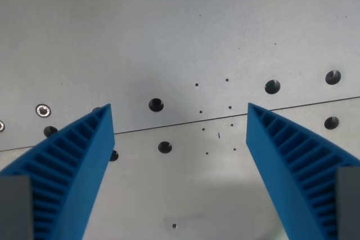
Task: Move above the blue bag
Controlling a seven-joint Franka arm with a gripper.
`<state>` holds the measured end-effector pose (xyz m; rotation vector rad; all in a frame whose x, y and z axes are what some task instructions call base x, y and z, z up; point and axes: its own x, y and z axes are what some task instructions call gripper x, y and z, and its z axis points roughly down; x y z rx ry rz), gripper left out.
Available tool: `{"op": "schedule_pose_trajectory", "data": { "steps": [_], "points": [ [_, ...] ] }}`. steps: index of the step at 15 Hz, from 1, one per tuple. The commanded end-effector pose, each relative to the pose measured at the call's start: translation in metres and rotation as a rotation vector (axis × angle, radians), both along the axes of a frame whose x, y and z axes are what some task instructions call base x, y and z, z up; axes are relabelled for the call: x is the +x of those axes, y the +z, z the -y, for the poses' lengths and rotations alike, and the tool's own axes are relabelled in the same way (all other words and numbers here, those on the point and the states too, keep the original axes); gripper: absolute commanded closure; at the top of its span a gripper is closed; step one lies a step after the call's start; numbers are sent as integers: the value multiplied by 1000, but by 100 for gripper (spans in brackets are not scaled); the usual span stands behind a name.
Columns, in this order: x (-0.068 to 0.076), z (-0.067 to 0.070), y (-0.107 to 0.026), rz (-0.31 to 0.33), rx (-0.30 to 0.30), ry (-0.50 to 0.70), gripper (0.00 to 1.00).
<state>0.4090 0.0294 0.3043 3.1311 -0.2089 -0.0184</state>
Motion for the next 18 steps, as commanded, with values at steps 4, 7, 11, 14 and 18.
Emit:
{"op": "schedule_pose_trajectory", "data": {
  "steps": [4, 7, 11, 14, 18],
  "points": [
    [0, 0, 3, 6, 0, 1, 0],
    [1, 0, 2, 8, 0, 3, 0],
    [6, 1, -1, 11, -1, 15, 0],
    [12, 3, -4, 8, -1, 28, 0],
    [26, 8, -12, -6, -3, 50, 0]
  ]
}}
